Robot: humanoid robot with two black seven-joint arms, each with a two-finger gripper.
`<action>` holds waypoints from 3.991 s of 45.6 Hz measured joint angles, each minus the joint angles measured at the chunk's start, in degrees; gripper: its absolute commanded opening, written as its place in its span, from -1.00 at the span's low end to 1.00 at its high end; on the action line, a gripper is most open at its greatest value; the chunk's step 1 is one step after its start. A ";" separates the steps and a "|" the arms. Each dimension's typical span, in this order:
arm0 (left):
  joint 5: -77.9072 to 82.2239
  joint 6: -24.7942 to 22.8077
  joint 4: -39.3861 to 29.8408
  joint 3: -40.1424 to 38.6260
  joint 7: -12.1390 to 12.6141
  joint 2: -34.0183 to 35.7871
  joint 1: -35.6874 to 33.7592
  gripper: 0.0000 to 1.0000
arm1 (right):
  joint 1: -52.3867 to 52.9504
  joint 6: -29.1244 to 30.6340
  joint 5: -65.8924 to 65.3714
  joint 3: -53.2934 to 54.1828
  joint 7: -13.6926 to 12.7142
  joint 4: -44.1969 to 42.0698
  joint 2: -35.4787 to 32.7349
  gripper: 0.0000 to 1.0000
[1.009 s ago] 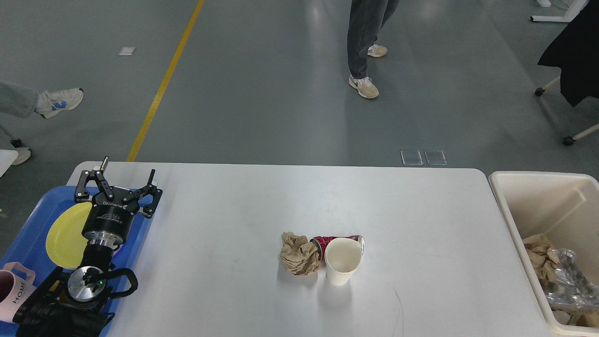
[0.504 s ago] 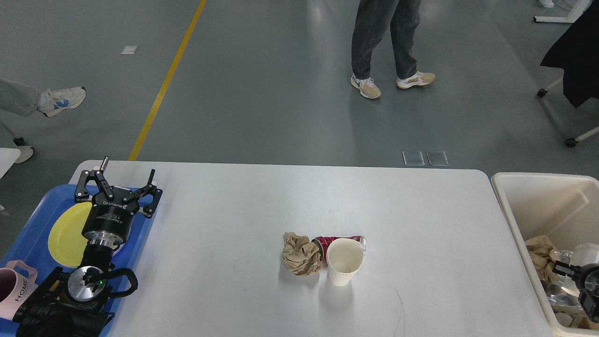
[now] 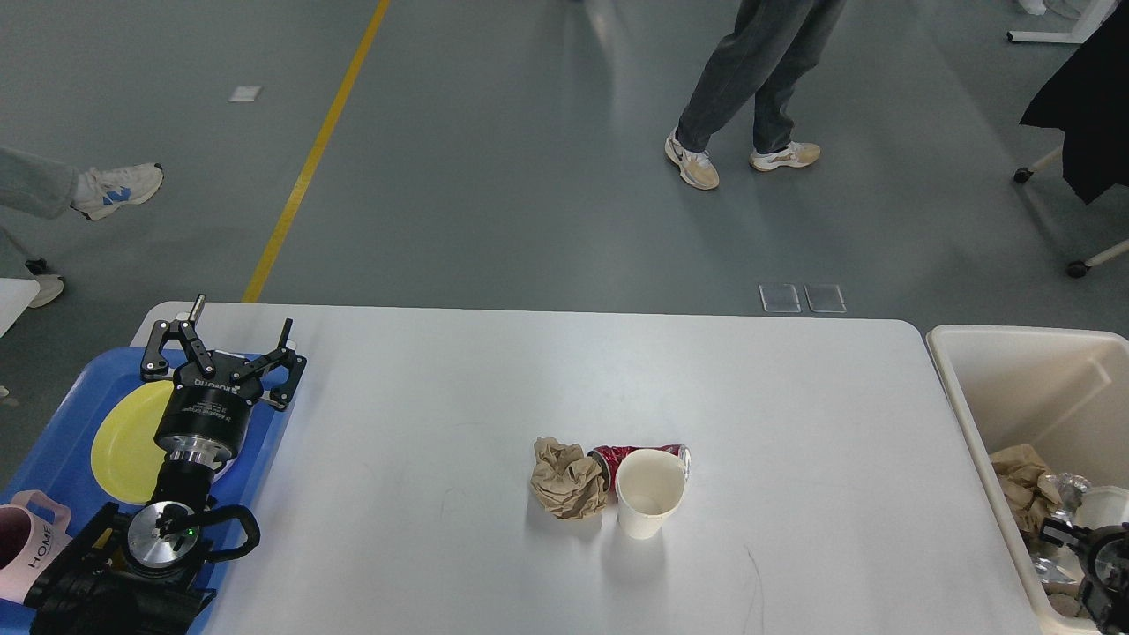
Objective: Tidy desktop
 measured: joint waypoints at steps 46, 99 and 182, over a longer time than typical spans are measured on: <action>0.00 0.00 0.00 -0.03 0.00 0.00 0.01 0.93 | 4.37 -2.85 -0.60 -0.13 0.30 6.87 -3.28 1.00; 0.00 0.09 0.10 -0.08 0.00 0.05 0.01 0.93 | 111.95 41.89 -3.95 -25.76 -7.01 91.87 6.00 1.00; 0.00 -0.01 0.00 0.02 0.01 0.00 0.00 0.93 | 57.22 18.73 -2.03 -0.03 -7.78 59.07 24.20 0.06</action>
